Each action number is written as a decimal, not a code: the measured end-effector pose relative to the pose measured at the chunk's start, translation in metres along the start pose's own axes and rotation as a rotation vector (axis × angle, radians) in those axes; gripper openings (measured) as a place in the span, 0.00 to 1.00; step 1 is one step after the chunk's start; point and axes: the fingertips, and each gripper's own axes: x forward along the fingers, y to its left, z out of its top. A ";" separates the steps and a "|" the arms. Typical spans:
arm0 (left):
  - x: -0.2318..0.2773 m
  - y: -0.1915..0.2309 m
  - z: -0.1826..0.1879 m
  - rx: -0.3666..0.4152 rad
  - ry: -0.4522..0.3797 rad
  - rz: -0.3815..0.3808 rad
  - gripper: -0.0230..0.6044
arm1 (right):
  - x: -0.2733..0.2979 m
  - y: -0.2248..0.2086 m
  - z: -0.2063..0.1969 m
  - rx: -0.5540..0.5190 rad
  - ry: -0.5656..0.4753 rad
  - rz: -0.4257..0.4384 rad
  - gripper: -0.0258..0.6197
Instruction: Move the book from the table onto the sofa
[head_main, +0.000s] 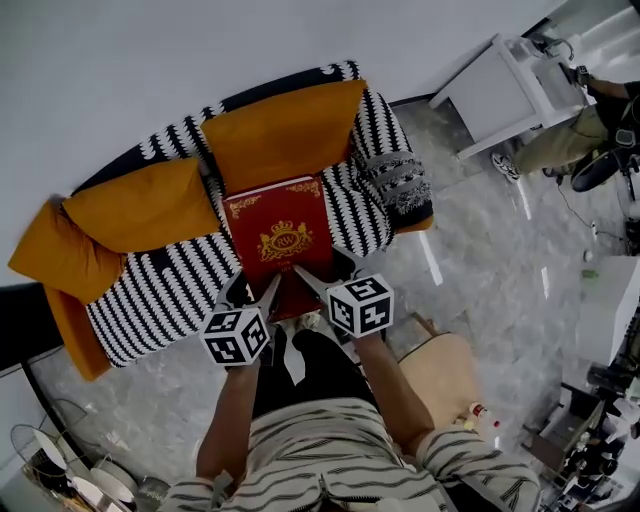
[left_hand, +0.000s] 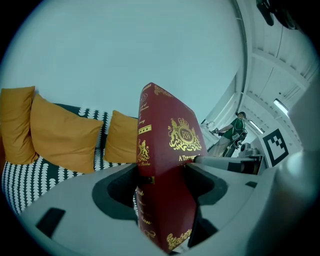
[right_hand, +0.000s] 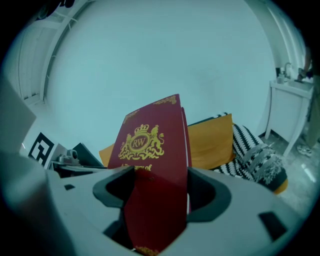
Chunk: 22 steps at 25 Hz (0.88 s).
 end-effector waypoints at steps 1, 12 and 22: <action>0.005 0.004 -0.001 0.000 0.007 -0.001 0.53 | 0.005 -0.003 -0.002 0.008 0.005 -0.002 0.56; 0.060 0.051 -0.032 -0.041 0.075 0.008 0.52 | 0.067 -0.036 -0.039 0.050 0.079 -0.013 0.56; 0.109 0.089 -0.076 -0.085 0.131 0.020 0.52 | 0.117 -0.068 -0.085 0.059 0.135 -0.035 0.55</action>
